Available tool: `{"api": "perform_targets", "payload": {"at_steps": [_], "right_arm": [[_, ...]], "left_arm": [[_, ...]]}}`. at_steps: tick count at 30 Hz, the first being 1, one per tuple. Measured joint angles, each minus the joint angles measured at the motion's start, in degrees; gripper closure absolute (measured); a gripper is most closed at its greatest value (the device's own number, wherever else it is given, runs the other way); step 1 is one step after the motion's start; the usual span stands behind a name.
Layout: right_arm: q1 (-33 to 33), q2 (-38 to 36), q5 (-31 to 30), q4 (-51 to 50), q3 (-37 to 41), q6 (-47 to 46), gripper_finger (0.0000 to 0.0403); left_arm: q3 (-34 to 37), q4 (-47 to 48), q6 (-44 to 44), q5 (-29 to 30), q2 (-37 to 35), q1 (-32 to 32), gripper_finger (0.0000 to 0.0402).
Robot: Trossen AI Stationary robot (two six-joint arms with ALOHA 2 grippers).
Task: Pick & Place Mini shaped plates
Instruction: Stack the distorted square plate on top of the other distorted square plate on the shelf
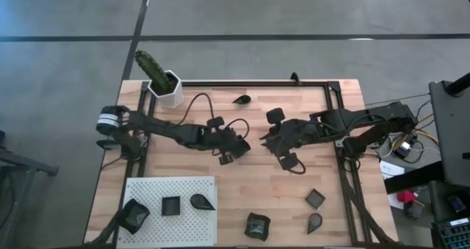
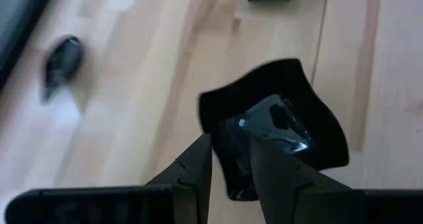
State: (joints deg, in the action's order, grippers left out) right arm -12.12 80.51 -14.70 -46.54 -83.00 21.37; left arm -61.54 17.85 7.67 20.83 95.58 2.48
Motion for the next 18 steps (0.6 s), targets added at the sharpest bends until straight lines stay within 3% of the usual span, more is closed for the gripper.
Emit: {"api": "perform_targets", "payload": {"at_steps": [5,18], "right_arm": [[0.0,0.0,0.0,0.0,0.0,-0.2,0.0329],[0.0,0.0,-0.3,0.0,0.0,-0.4,0.0324]], "left_arm": [[0.0,-1.8,0.4,-2.8,2.8,-1.3,0.0303],[0.0,-2.8,4.9,-1.3,6.0,-3.8,0.0303]]}}
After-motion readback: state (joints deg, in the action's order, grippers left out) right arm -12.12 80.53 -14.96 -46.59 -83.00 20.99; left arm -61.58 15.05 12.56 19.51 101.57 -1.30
